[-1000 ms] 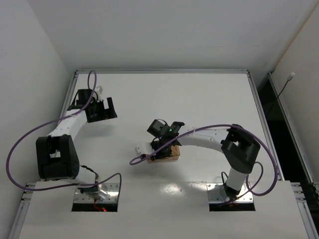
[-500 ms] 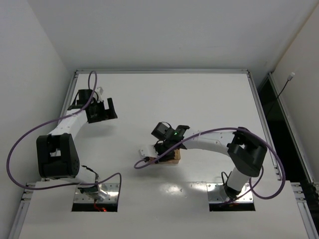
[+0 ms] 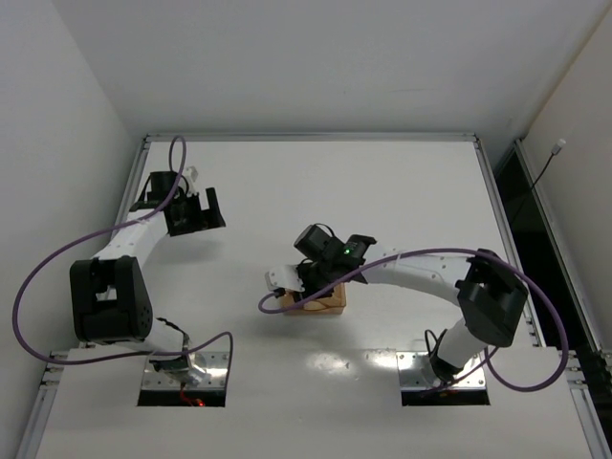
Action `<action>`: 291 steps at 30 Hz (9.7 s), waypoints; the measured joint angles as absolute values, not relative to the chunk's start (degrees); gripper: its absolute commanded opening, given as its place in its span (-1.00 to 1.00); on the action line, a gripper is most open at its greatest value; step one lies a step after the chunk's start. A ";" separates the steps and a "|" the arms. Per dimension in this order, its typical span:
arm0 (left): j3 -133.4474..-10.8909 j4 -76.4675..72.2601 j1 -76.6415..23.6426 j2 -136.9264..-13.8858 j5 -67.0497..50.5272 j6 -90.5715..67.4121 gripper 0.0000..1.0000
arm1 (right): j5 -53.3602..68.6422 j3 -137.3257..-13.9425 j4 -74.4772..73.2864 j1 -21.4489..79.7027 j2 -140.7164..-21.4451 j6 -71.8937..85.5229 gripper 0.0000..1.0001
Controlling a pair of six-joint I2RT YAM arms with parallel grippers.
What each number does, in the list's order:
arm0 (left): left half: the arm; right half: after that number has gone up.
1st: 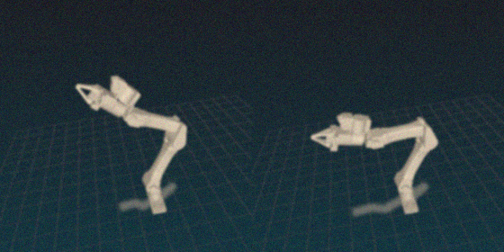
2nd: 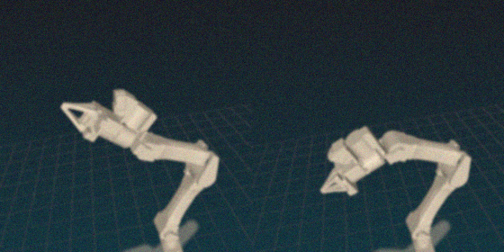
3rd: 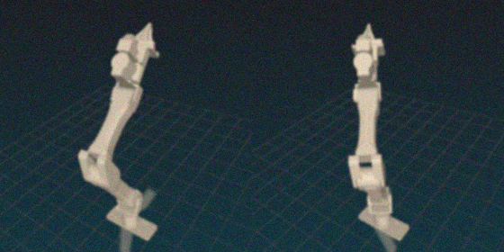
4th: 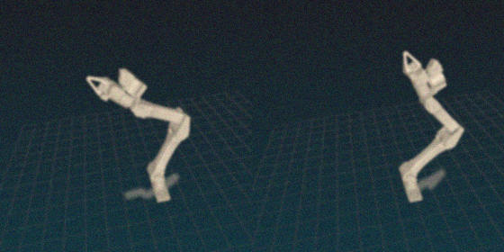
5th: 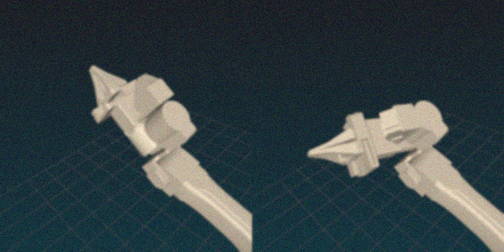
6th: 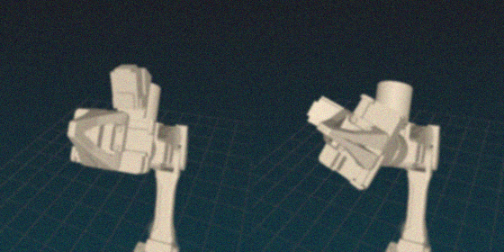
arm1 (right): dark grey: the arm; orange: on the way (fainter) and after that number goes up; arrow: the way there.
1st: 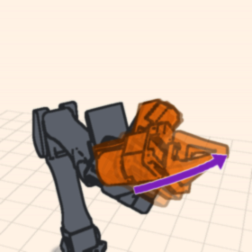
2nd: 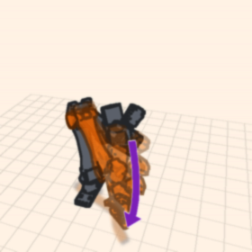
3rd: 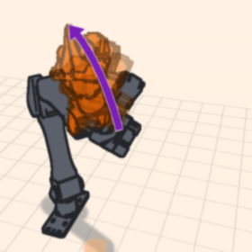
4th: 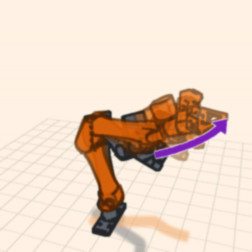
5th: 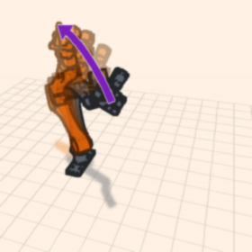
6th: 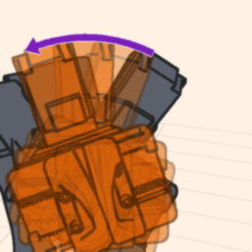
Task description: Build the wood block tower
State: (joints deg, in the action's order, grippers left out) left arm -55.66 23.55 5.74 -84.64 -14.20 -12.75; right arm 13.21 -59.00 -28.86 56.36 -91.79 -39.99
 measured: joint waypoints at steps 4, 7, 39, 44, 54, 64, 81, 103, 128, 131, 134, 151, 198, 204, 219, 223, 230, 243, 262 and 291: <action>-55.66 23.51 5.74 -84.64 -14.22 -12.75 1.00 | 15.75 -61.17 -30.57 56.42 -91.66 -39.40 -0.24; -55.66 23.49 5.74 -84.64 -14.17 -12.75 1.00 | 18.04 -61.60 -32.34 56.86 -91.64 -39.05 -0.11; -55.66 23.49 5.74 -84.66 -14.17 -12.75 1.00 | 18.57 -58.63 -30.46 60.84 -96.71 -32.47 -0.24; -55.66 23.46 5.74 -85.10 -14.17 -12.75 1.00 | 17.87 -58.54 -28.56 60.45 -98.50 -32.14 -0.58; -55.66 23.51 6.13 -85.91 -13.98 -12.75 1.00 | 16.23 -58.98 -26.04 59.16 -99.50 -29.91 -1.00; -57.56 25.63 14.83 -86.56 -18.41 -12.69 1.00 | 24.21 -81.97 -37.56 50.28 -104.79 -25.74 -1.00; -61.45 31.07 22.65 -90.15 -25.19 -8.75 1.00 | 61.01 -79.99 -2.04 30.74 -122.58 29.54 -1.00; -64.47 33.32 22.65 -92.92 -25.19 -6.74 1.00 | 64.38 -55.66 70.70 29.87 -131.55 99.50 -1.00; -64.47 33.34 22.65 -92.92 -25.06 -6.46 1.00 | 48.97 -56.55 72.03 34.41 -130.43 113.06 -1.00; -64.47 33.32 22.65 -92.92 -25.06 -6.46 1.00 | 48.80 -57.06 71.99 34.65 -129.43 113.10 -1.00; -64.47 33.34 22.65 -92.92 -25.06 -6.46 1.00 | 48.93 -59.37 72.03 34.72 -128.95 113.21 -1.00; -62.33 30.89 22.59 -91.22 -25.54 -6.68 1.00 | 51.53 -85.71 6.42 27.18 -110.67 49.30 -1.00; -63.70 25.12 13.04 -90.85 -21.56 -8.60 1.00 | -7.73 -105.97 -34.65 -4.86 -127.81 -2.37 0.12; -63.70 25.15 13.04 -90.65 -21.47 -8.62 1.00 | 5.89 -89.97 -33.32 3.44 -106.15 -9.47 0.22; -63.70 25.15 12.45 -90.30 -22.61 -8.64 1.00 | 16.45 -69.19 -38.89 25.34 -98.39 -38.28 -0.31; -63.70 25.23 12.19 -90.26 -22.68 -8.56 1.00 | 15.99 -69.49 -37.23 28.03 -99.29 -39.77 -0.28; -63.70 25.43 11.92 -89.71 -22.68 -7.99 1.00 | 15.35 -72.16 -36.77 31.66 -106.13 -41.39 -0.28; -63.70 26.52 11.92 -89.67 -22.24 -7.49 1.00 | 16.21 -77.56 -38.74 35.53 -111.39 -42.26 -0.23; -63.70 26.57 11.94 -90.67 -22.02 -7.09 1.00 | 16.62 -81.14 -41.30 35.90 -117.51 -43.31 -1.00; -63.70 26.55 12.10 -90.70 -22.24 -6.66 1.00 | 7.86 -100.77 -35.03 36.67 -130.72 -38.28 -1.00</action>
State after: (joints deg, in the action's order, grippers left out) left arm -63.70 26.55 12.10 -90.70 -22.24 -6.66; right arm 7.86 -100.77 -35.03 36.67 -130.72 -38.28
